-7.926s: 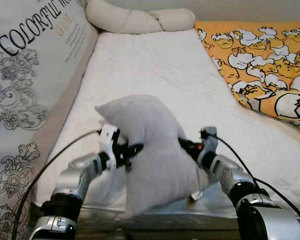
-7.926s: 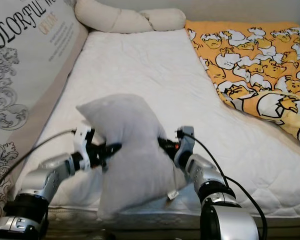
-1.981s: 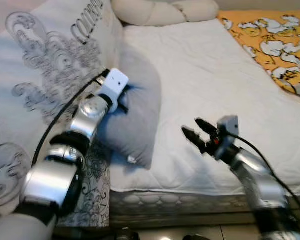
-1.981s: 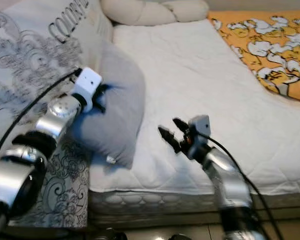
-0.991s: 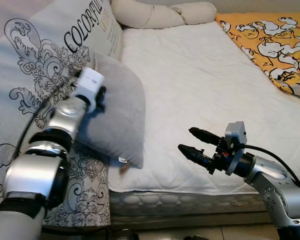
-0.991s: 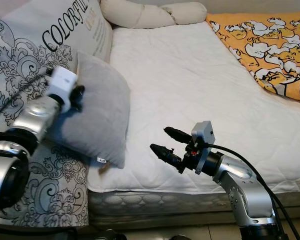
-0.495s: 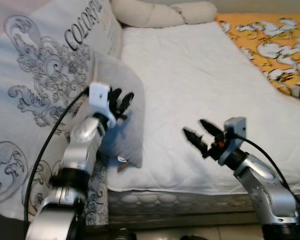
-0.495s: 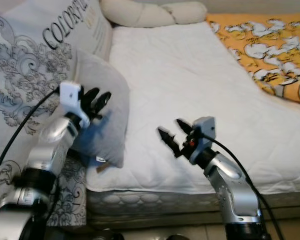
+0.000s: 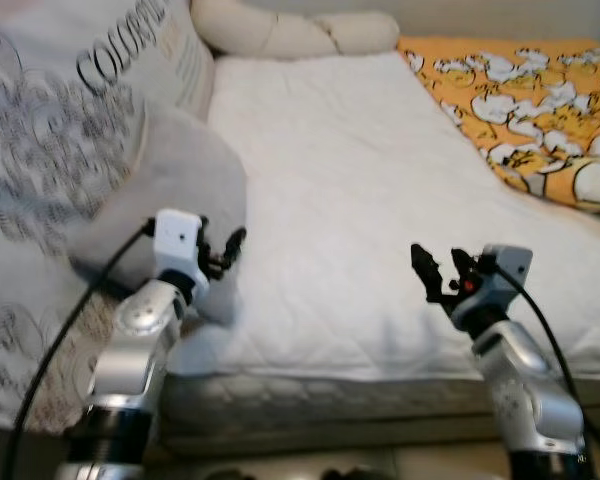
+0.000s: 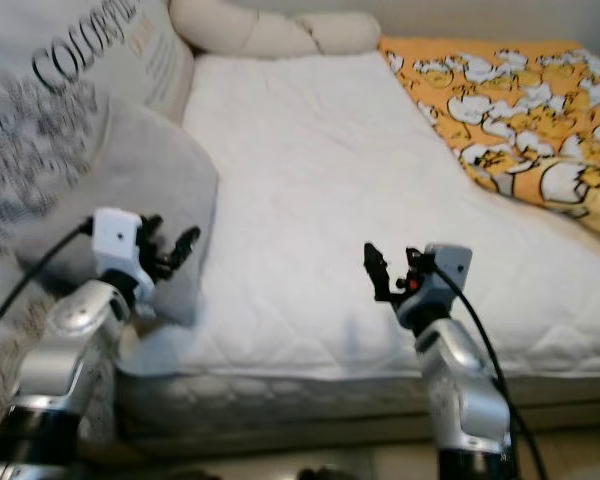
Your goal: Clean up the room
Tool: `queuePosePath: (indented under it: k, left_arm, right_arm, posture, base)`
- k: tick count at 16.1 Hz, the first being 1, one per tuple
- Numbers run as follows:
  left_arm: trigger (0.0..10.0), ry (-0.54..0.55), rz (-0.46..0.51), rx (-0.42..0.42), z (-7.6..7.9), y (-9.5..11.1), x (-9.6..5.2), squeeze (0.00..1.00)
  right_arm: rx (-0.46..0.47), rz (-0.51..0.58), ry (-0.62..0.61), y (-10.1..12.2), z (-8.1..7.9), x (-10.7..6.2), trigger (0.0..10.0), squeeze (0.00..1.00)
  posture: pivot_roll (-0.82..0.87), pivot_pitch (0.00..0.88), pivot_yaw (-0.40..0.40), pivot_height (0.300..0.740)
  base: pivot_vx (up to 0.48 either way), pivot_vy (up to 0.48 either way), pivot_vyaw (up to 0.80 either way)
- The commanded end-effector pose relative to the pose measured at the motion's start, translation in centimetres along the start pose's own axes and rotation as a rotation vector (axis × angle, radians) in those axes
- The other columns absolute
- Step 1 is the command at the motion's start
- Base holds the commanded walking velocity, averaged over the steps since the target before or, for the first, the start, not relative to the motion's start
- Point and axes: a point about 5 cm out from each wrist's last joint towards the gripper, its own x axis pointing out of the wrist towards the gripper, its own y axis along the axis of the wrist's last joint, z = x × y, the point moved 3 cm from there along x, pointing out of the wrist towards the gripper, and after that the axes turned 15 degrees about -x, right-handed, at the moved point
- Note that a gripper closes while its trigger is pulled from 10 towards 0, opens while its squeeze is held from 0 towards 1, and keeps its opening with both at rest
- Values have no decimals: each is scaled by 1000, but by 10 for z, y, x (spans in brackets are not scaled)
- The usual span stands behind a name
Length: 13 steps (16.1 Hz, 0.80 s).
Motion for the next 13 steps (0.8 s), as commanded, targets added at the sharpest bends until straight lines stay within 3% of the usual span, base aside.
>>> queuePosePath:
  k: [1, 7, 8, 9, 11, 13]
  left_arm:
    - [10000, 42, -18, 17, -6, -1, -6, 569]
    - [10000, 97, -13, 21, -4, 0, -8, 573]
    - [10000, 97, -12, 23, -2, 1, -7, 569]
    - [10000, 97, -12, 23, -1, 2, -6, 573]
    - [10000, 96, -13, 21, 1, 2, -5, 573]
    - [10000, 93, -15, 21, 2, 2, -5, 573]
  right_arm:
    - [-10, -2, -10, 2, -2, 2, 10000, 0]
    - [-34, -25, -40, -2, -6, 5, 10000, 0]
    - [-99, -22, -55, 0, -4, 6, 10000, 0]
    - [-71, -19, -4, 0, -10, 6, 10000, 0]
    - [-93, -20, -75, 0, -3, 7, 10000, 0]
    - [-58, -12, -26, 1, -7, 7, 10000, 0]
  posture:
    - [34, 0, 7, 740]
    - [40, 0, -2, 740]
    - [41, 0, -2, 740]
    - [42, 0, -1, 740]
    - [43, 0, 1, 740]
    - [42, 0, 1, 740]
  base:
    - [0, -480, 0]
    - [0, -480, 0]
    - [0, -480, 0]
    - [0, -480, 0]
    - [0, -480, 0]
    - [0, -480, 0]
